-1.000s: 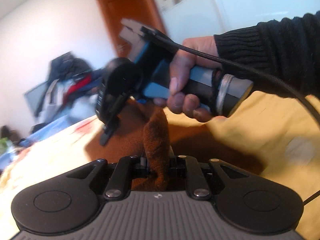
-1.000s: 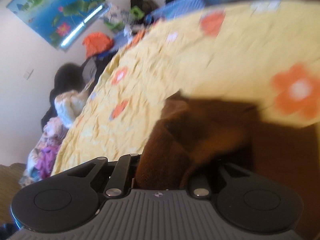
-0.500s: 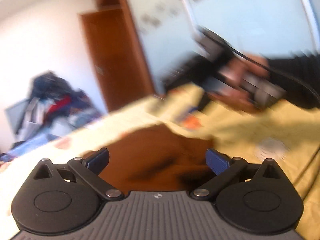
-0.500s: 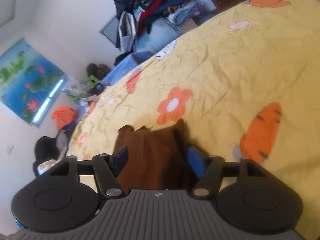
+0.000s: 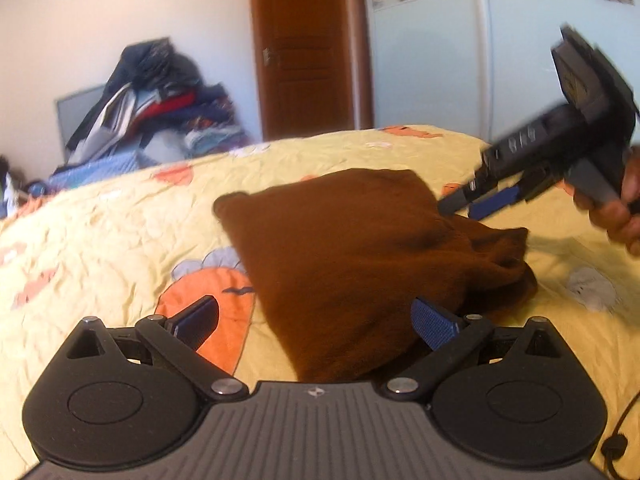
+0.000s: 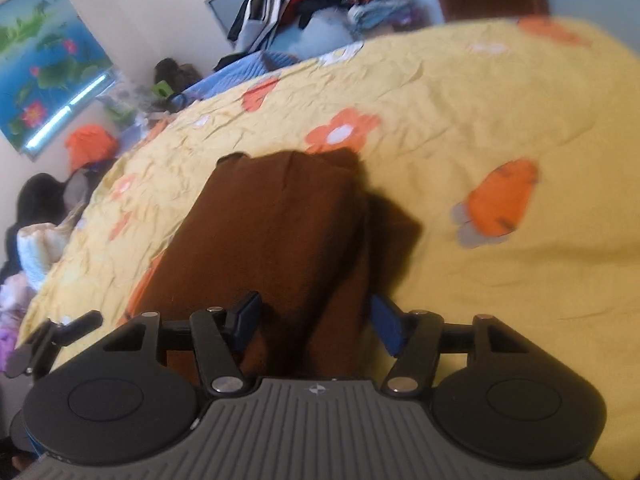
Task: Fold small clothes
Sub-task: 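Lift the bundle with the left gripper and tuck it under while the right gripper presses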
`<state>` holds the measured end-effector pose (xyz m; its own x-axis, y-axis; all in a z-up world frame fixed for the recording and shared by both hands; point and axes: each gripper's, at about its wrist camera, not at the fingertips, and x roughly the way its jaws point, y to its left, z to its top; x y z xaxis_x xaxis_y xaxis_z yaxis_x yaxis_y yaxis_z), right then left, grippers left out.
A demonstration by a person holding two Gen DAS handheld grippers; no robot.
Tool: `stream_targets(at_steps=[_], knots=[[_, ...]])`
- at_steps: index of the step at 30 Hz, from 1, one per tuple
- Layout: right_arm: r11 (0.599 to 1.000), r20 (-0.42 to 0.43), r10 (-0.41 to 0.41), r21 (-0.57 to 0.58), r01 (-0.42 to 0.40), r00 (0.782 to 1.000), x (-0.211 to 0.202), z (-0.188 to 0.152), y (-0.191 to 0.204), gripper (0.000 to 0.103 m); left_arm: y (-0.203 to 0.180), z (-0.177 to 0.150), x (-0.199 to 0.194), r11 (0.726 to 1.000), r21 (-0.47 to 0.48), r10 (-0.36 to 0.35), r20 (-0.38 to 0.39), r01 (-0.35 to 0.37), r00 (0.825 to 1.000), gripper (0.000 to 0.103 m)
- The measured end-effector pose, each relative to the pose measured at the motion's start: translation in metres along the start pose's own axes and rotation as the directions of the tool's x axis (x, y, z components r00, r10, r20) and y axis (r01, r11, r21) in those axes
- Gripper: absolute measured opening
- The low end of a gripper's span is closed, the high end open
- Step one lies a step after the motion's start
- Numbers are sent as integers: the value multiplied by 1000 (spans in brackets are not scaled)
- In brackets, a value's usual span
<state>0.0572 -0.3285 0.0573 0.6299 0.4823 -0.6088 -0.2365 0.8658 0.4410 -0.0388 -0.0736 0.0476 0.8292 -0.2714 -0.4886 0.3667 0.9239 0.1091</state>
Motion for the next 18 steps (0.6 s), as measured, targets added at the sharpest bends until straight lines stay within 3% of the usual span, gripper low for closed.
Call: stream_targets(at_steps=[3,5,9,11,13,14,18], knots=[[997,27,75,22,-76,997,-13,-1,3,64,-12,-5,11,998,54,15,-9,-14,1000,103],[993,-3,115,11,-115,993,-9,-3,9,64,-27,-11,18,996,83,31,-20,-30,999,103],[997,-113,76,-2,-77,991,11,-16,11,63,-34,-14,34,989,138,64,-96,-50,993,103],[996,-132,87,-7,-89,987,12,-27,9,54,-31,-11,38,991,128,57,-132,-40,990,102],[995,-137,90,-25,-95,986,6,-32,9,39,-26,-4,36,994,106,36,-142,-21,989,86],[994,-149,96,-27,-102,984,4,-34,10,27,-24,0,35,996,94,23,-152,-9,988,83],[994,-162,92,-45,-101,982,-1,-39,12,27,-17,7,39,999,37,-4,-151,10,988,83]])
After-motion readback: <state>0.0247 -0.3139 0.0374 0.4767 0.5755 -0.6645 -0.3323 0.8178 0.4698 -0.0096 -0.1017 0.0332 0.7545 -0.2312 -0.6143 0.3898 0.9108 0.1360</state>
